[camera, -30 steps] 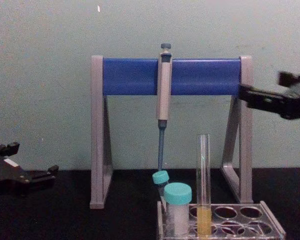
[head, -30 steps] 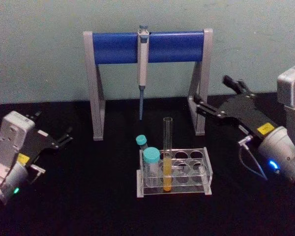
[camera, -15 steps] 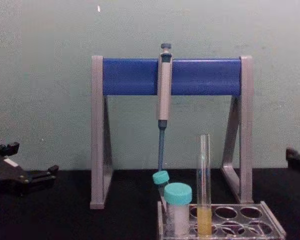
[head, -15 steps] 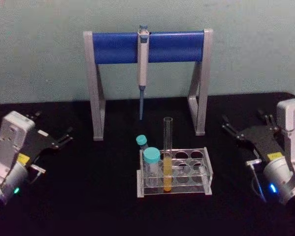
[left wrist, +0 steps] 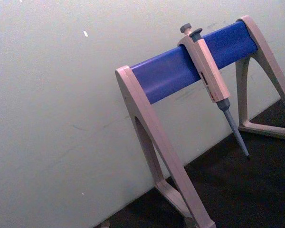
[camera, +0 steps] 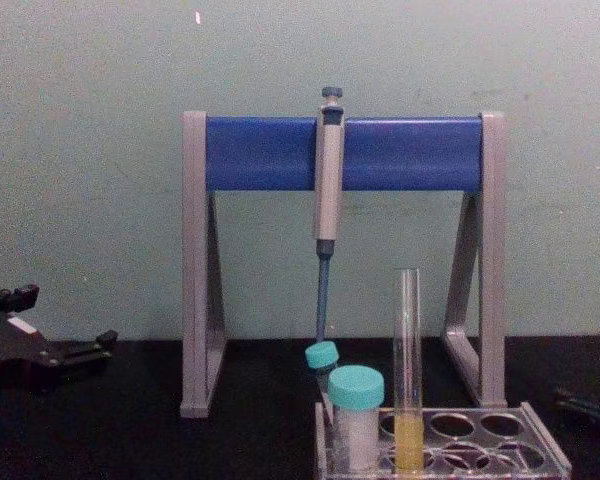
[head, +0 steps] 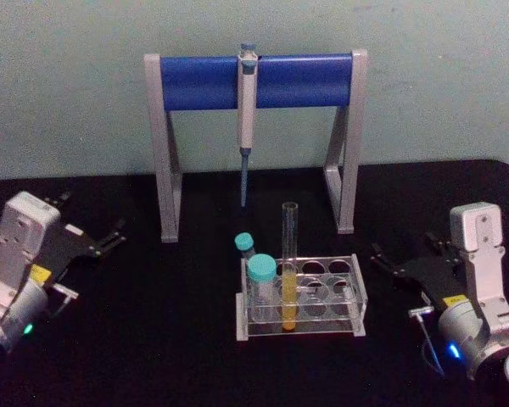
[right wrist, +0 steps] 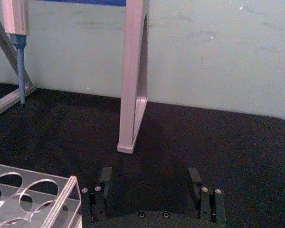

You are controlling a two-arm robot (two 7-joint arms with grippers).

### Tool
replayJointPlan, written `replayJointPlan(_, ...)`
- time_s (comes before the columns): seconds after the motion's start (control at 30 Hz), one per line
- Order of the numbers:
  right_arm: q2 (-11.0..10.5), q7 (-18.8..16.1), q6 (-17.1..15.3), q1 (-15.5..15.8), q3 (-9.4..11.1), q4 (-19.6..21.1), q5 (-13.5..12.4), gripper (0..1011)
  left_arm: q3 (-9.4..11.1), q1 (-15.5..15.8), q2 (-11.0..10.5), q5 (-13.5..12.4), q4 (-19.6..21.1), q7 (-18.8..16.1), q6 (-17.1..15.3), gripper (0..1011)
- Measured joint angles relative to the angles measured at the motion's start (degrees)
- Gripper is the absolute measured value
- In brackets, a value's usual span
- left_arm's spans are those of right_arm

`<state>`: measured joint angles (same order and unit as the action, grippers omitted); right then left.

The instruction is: Pick up the test tube from the test tube rack, shake it, then place it back into the test tube rack.

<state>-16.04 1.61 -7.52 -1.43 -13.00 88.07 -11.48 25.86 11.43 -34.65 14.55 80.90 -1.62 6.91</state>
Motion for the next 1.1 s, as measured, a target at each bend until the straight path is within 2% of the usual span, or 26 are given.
replayJointPlan(1.1,0.0,0.0,0.0,0.0,0.0,0.0,0.1,1000,0.0,0.0,0.0,0.0,0.0,0.0,0.0,1001)
